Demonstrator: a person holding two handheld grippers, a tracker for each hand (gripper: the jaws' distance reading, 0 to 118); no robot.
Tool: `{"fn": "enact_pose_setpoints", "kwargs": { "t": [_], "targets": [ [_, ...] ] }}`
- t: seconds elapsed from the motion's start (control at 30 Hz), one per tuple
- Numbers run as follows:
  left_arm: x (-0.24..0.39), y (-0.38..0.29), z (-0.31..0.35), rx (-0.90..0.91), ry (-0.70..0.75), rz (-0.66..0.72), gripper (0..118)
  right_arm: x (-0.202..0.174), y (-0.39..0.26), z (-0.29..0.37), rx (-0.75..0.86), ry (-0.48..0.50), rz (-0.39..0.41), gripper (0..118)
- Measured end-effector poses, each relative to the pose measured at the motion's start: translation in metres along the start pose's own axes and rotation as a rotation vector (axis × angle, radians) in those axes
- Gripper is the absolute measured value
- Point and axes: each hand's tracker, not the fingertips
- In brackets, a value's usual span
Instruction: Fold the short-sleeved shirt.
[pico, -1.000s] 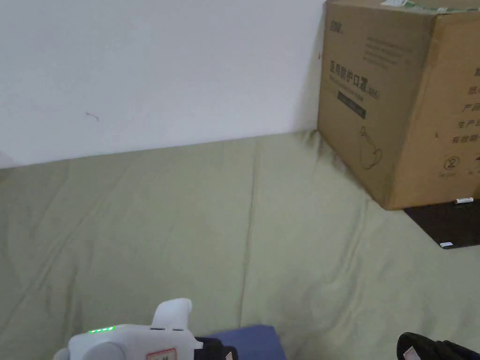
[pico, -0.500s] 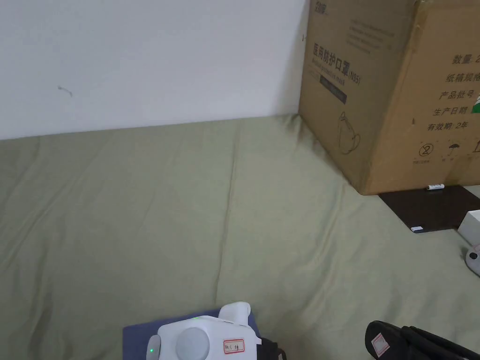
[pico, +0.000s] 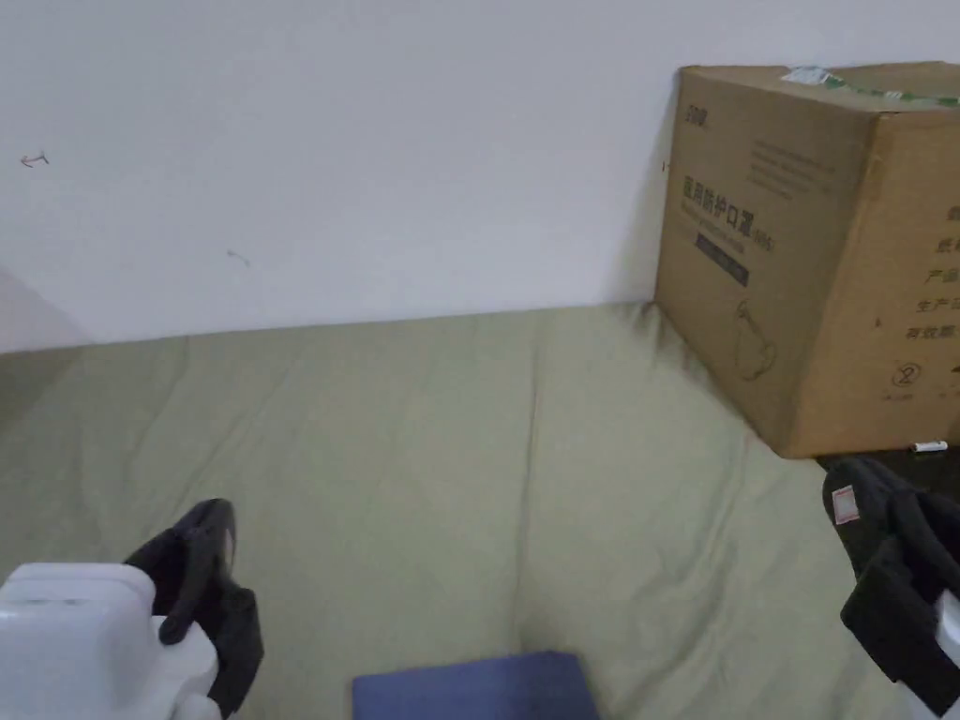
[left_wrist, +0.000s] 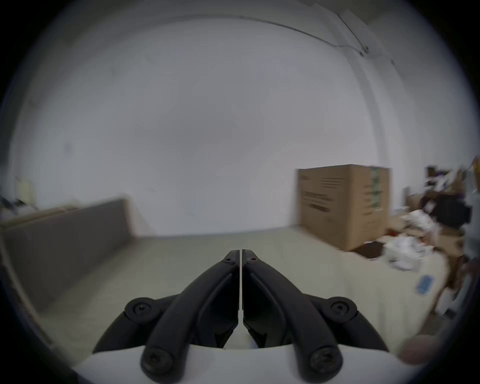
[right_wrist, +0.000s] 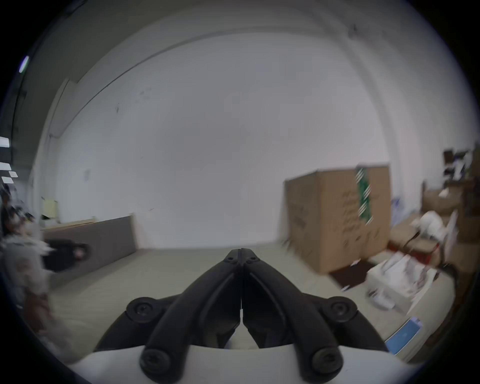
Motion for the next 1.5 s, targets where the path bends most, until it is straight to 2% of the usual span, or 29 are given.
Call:
{"fn": "enact_pose_setpoints", "kwargs": {
  "t": [0.03,0.07,0.13,0.17,0.3,0.37,0.4,0.47,0.53,0.57,0.6,0.63,0.67,0.73,0.83,0.87,0.93,0.97,1.0,1.03,1.1,1.23,1.33,1.43,1.47,1.5],
  "targets": [
    [-0.006,-0.003,0.011,0.009,0.045,0.000,1,-0.005,-0.004,0.001,-0.001,-0.047,0.022,0],
    [-0.010,-0.009,0.017,0.032,0.078,0.011,1,-0.007,-0.005,0.000,-0.055,-0.060,0.010,0],
    [-0.015,-0.018,0.028,0.055,0.118,0.012,1,-0.003,-0.008,0.001,-0.119,-0.015,-0.082,0],
    [-0.018,-0.021,0.026,0.039,0.092,0.014,1,-0.001,-0.009,0.002,-0.130,-0.015,-0.099,0],
    [-0.018,-0.025,0.018,-0.008,0.039,0.019,1,0.004,-0.004,0.000,-0.144,-0.037,-0.058,0],
    [-0.017,-0.026,0.013,-0.028,0.018,0.035,1,0.008,-0.007,-0.008,-0.206,0.017,-0.124,0],
    [-0.017,-0.029,0.009,-0.053,-0.013,0.048,1,0.009,-0.014,-0.021,-0.298,0.073,-0.158,0],
    [-0.023,-0.033,0.002,-0.142,-0.152,0.107,1,0.009,-0.041,-0.059,-0.641,0.179,-0.211,0],
    [-0.028,-0.042,-0.004,-0.225,-0.231,0.153,1,0.003,-0.088,-0.091,-0.990,0.241,-0.209,0],
    [-0.030,-0.048,-0.005,-0.261,-0.234,0.153,1,-0.001,-0.116,-0.100,-1.110,0.290,-0.197,0],
    [-0.032,-0.053,-0.006,-0.294,-0.227,0.149,1,-0.002,-0.139,-0.105,-1.154,0.321,-0.233,0],
    [-0.033,-0.062,-0.009,-0.327,-0.211,0.142,1,-0.008,-0.161,-0.113,-1.167,0.303,-0.240,0],
    [-0.037,-0.070,-0.014,-0.360,-0.221,0.155,1,-0.011,-0.178,-0.119,-1.203,0.279,-0.216,0],
    [-0.045,-0.087,-0.028,-0.467,-0.281,0.224,1,-0.014,-0.202,-0.133,-1.259,0.261,-0.191,0],
    [-0.069,-0.122,-0.060,-0.614,-0.393,0.417,1,-0.014,-0.229,-0.142,-1.287,0.234,-0.175,0],
    [-0.078,-0.135,-0.072,-0.663,-0.433,0.483,1,-0.012,-0.233,-0.142,-1.296,0.224,-0.180,0],
    [-0.095,-0.168,-0.100,-0.760,-0.520,0.693,1,-0.008,-0.232,-0.139,-1.281,0.229,-0.262,0],
    [-0.103,-0.187,-0.116,-0.806,-0.578,0.798,3,-0.006,-0.231,-0.138,-1.278,0.232,-0.258,0],
    [-0.106,-0.206,-0.128,-0.861,-0.649,0.933,20,-0.005,-0.231,-0.138,-1.277,0.237,-0.259,0],
    [-0.107,-0.224,-0.139,-0.911,-0.692,1.015,47,-0.003,-0.228,-0.134,-1.275,0.243,-0.258,0],
    [-0.100,-0.256,-0.158,-0.962,-0.793,1.110,116,-0.001,-0.228,-0.134,-1.277,0.245,-0.268,0],
    [-0.067,-0.304,-0.186,-1.084,-0.871,1.159,118,0.005,-0.231,-0.136,-1.293,0.234,-0.334,0],
    [-0.036,-0.313,-0.194,-0.963,-1.048,1.248,118,0.004,-0.231,-0.136,-1.295,0.234,-0.343,0],
    [-0.002,-0.330,-0.209,-1.021,-1.095,1.379,118,0.004,-0.232,-0.136,-1.295,0.233,-0.342,0],
    [0.006,-0.330,-0.211,-1.004,-1.114,1.366,115,0.003,-0.232,-0.135,-1.295,0.231,-0.346,0],
    [0.011,-0.321,-0.208,-0.990,-1.115,1.321,106,0.003,-0.233,-0.135,-1.295,0.226,-0.349,0]
  ]
}}
